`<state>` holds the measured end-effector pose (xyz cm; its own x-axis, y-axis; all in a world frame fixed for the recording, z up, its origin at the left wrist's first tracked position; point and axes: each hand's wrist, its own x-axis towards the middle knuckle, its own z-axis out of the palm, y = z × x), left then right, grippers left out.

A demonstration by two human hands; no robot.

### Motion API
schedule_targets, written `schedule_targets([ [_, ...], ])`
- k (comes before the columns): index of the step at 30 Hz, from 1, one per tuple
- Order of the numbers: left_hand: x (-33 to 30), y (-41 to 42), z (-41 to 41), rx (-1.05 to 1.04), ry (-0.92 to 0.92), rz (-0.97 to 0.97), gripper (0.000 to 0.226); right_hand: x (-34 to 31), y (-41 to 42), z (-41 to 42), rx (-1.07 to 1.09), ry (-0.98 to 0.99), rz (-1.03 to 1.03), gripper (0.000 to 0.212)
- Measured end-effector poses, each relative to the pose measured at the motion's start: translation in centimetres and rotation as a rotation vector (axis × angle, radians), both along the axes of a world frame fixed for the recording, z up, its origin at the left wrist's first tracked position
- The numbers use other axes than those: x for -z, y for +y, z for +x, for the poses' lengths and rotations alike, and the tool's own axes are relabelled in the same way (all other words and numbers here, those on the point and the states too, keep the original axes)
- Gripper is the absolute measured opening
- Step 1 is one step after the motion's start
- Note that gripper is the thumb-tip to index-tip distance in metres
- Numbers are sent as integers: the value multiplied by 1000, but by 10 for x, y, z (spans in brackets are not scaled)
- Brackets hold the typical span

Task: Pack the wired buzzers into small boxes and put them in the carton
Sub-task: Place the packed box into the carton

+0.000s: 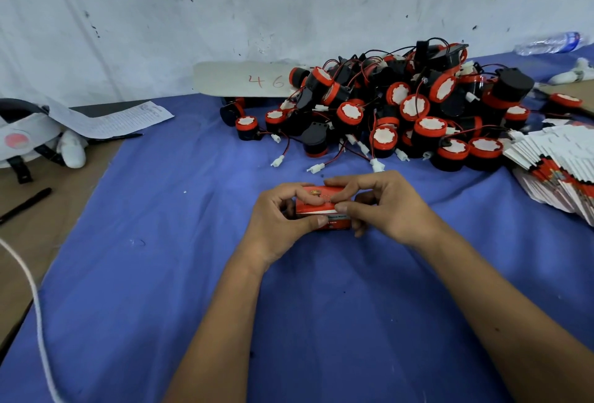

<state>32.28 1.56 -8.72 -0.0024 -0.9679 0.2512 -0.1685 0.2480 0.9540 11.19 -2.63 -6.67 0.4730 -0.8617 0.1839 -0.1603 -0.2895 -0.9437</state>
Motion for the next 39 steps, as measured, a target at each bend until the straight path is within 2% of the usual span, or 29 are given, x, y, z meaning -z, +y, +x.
schedule_targets([
  [3,0,0,-2,7,-1,2,29,3,0,2,14,-19,-14,23],
  [7,1,-1,-4,-26,17,7,24,9,0,0,15,-29,-33,6],
  [10,1,-2,-5,-44,16,23,23,14,3,-5,22,10,-81,16],
  [14,1,-1,-6,-55,-1,-12,27,13,6,-10,29,146,-270,27],
  [19,0,0,-3,-49,-34,-49,25,16,7,-5,101,211,-512,19],
  [22,0,-1,-1,-58,-54,-52,25,16,3,4,155,330,-708,25],
  [25,0,-2,0,-92,-86,-50,25,19,1,9,137,343,-664,32],
  [30,2,0,3,-132,-129,-74,31,21,3,13,140,312,-574,30],
  [33,1,3,6,-164,-153,-66,30,22,6,15,154,352,-625,27],
  [36,-3,4,3,-162,-97,-17,31,18,5,15,154,410,-659,25],
  [39,-9,7,0,-161,-80,10,22,2,5,15,64,463,-679,19],
])
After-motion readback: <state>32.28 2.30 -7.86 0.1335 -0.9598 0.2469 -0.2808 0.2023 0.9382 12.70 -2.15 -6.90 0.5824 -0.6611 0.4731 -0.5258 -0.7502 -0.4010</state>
